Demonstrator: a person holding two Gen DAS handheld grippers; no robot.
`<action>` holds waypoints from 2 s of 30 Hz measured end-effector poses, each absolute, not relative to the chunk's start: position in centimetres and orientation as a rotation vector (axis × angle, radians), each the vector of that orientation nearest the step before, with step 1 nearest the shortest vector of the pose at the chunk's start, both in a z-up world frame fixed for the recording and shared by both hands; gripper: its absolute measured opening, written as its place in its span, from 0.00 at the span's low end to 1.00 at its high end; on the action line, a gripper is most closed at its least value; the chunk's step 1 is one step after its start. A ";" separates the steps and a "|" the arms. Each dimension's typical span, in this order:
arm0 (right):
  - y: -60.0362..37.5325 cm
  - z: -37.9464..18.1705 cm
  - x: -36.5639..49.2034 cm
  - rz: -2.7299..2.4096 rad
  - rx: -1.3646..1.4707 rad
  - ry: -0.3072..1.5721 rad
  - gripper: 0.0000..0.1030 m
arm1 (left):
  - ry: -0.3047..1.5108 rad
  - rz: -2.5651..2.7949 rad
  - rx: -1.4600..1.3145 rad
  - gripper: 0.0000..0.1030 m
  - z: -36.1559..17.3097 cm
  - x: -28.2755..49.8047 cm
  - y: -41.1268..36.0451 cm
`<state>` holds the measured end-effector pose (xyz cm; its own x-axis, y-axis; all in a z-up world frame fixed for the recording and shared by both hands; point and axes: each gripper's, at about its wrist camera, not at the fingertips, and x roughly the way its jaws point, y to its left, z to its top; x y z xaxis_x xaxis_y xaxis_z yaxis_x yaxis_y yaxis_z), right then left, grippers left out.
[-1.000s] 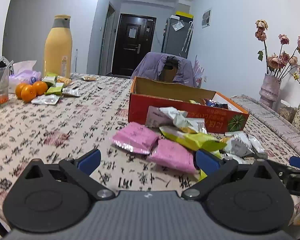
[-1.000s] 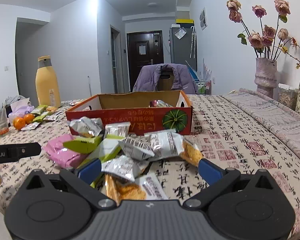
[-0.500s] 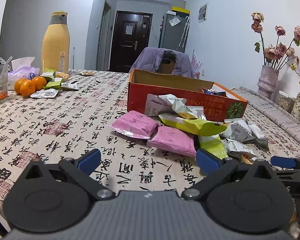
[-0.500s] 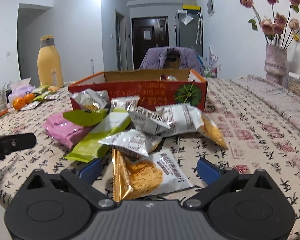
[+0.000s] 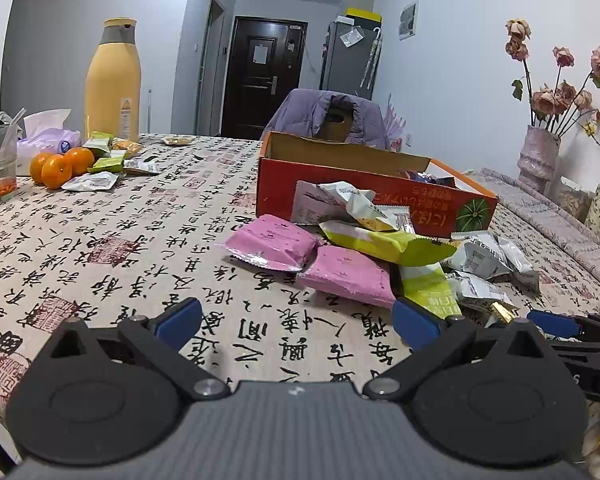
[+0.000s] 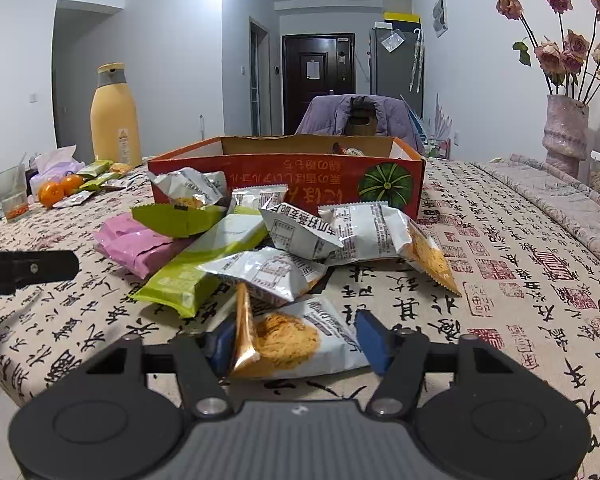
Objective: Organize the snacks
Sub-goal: 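Grasp the white cracker-picture packet with the right gripper, then grasp the pink packet with the left gripper while the right holds the cracker packet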
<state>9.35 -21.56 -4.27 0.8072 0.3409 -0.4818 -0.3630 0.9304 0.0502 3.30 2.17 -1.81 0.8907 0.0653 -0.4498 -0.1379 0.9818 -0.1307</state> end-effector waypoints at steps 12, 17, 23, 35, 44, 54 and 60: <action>-22.6 -3.0 8.5 0.434 -0.010 0.452 0.22 | 0.470 0.109 -0.179 1.00 -1.7 3.4 2.6; -23.3 -1.5 8.3 0.422 -0.028 0.387 0.14 | 0.469 0.102 -0.177 1.00 -1.4 4.0 2.4; -24.4 -0.7 8.7 0.413 0.001 0.360 0.11 | 0.479 0.103 -0.179 1.00 -1.3 4.6 2.2; -25.6 -0.7 9.2 0.419 0.074 0.380 0.16 | 0.483 0.087 -0.178 1.00 -1.2 4.5 1.6; -25.8 -2.4 9.0 0.394 0.065 0.426 0.51 | 0.490 0.086 -0.180 1.00 -1.4 4.0 1.5; -25.3 -4.3 10.0 0.371 0.007 0.511 0.86 | 0.499 0.082 -0.183 1.00 -1.6 3.8 1.7; -24.3 -4.7 9.3 0.375 -0.061 0.494 0.60 | 0.506 0.070 -0.175 1.00 -1.5 4.3 1.4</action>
<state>9.33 -24.30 -4.67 0.8137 0.3366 -0.4740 -0.3657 0.9302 0.0327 4.26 1.43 -1.49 0.8725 0.0232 -0.4881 -0.1098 0.9826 -0.1496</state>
